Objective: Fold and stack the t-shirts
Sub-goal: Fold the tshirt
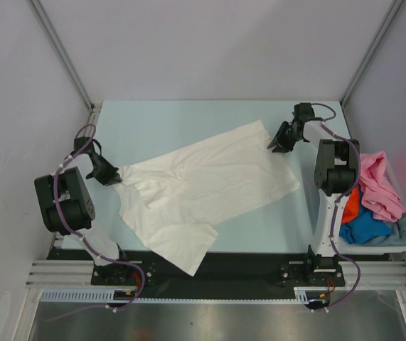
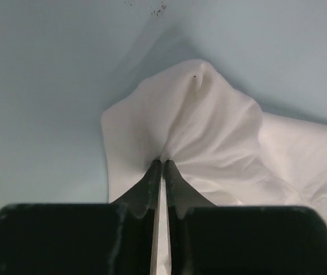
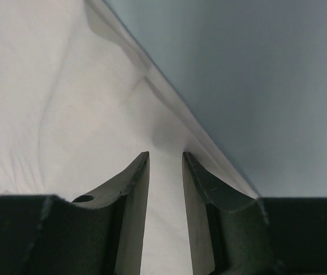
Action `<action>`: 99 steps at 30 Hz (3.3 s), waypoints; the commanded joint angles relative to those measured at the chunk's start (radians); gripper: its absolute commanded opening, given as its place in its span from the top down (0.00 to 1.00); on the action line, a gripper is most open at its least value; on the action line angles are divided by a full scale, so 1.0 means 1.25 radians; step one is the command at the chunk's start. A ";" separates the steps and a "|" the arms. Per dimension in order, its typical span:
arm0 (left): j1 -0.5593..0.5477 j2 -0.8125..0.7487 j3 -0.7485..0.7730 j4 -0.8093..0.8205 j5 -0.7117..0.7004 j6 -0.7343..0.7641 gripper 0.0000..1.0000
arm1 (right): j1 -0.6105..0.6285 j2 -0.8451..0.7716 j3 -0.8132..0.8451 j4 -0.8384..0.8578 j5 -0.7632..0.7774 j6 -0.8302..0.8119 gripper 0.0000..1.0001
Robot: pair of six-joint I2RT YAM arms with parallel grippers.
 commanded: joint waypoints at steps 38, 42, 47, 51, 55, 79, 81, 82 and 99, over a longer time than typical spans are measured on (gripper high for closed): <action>-0.018 -0.101 0.081 -0.039 -0.030 0.185 0.12 | -0.007 0.325 0.502 0.163 -0.111 -0.182 0.29; -0.012 -0.048 0.101 -0.037 -0.016 0.172 0.14 | -0.007 0.353 0.529 0.176 -0.124 -0.164 0.29; -0.010 -0.028 0.124 -0.039 -0.008 0.173 0.17 | -0.007 0.342 0.503 0.187 -0.180 -0.159 0.34; -0.002 -0.018 0.134 -0.043 -0.006 0.178 0.19 | -0.007 0.342 0.479 0.192 -0.229 -0.148 0.44; 0.004 -0.009 0.140 -0.047 -0.010 0.182 0.20 | 0.014 0.350 0.490 0.164 -0.232 -0.136 0.54; 0.010 0.121 0.190 -0.058 -0.038 0.227 0.26 | 0.012 0.376 0.495 0.107 -0.201 -0.105 0.58; 0.010 0.123 0.193 -0.049 -0.031 0.227 0.26 | 0.016 0.377 0.494 0.115 -0.209 -0.095 0.59; 0.010 0.123 0.195 -0.048 -0.025 0.227 0.25 | 0.017 0.377 0.493 0.116 -0.209 -0.093 0.59; 0.010 0.184 0.244 -0.048 0.030 0.205 0.92 | 0.001 0.345 0.391 0.299 -0.182 0.096 0.92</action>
